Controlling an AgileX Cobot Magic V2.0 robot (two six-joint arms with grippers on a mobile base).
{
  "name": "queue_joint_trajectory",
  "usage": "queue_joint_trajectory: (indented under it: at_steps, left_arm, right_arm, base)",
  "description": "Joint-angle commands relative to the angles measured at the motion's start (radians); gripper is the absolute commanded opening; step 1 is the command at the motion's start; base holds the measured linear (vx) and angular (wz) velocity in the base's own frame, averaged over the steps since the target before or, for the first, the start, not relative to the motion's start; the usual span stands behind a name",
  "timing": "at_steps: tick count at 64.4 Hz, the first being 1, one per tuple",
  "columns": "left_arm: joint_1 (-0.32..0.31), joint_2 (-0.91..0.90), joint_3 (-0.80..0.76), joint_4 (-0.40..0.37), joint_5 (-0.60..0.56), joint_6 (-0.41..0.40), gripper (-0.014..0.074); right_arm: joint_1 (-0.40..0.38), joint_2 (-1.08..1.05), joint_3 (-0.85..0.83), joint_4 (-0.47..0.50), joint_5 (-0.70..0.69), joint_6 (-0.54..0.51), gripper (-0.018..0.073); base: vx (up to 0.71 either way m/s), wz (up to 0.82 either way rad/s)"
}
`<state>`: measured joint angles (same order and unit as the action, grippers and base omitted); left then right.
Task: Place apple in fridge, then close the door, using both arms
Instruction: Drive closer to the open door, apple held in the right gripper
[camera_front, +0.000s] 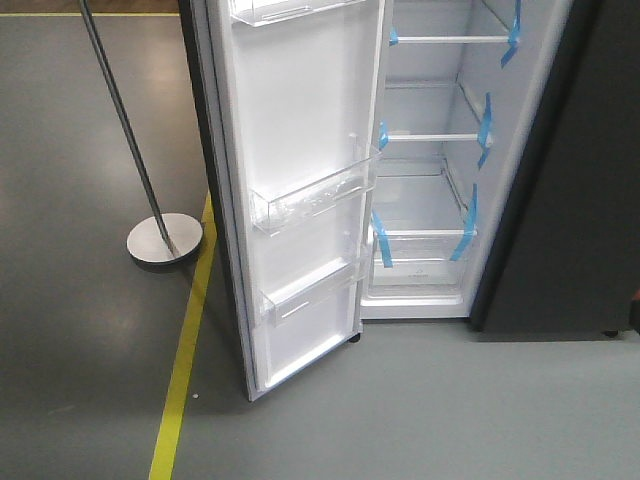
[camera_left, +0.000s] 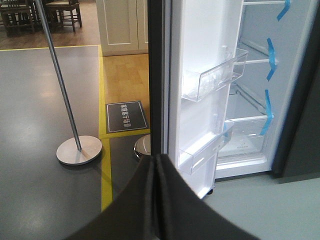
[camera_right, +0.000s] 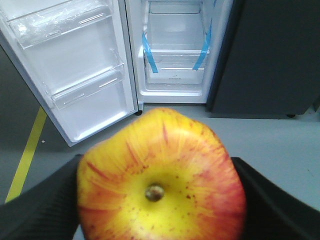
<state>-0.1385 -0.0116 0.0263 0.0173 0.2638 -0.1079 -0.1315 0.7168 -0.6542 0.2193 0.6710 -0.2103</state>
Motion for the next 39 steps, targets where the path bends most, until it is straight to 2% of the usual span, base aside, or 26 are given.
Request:
queue_joint_trajectory:
  at_steps: [1, 39]
  left_arm:
    - [-0.003, -0.012, 0.020, -0.001, -0.071, -0.003, -0.0006]
    - [-0.003, -0.012, 0.020, -0.001, -0.071, -0.003, -0.0006]
  right_arm:
    - [-0.004, -0.003, -0.028, 0.007, -0.069, -0.002, 0.0188]
    - [-0.004, -0.003, -0.028, 0.007, -0.069, -0.002, 0.0188]
  base:
    - [0.08, -0.01]
    - [0.07, -0.01]
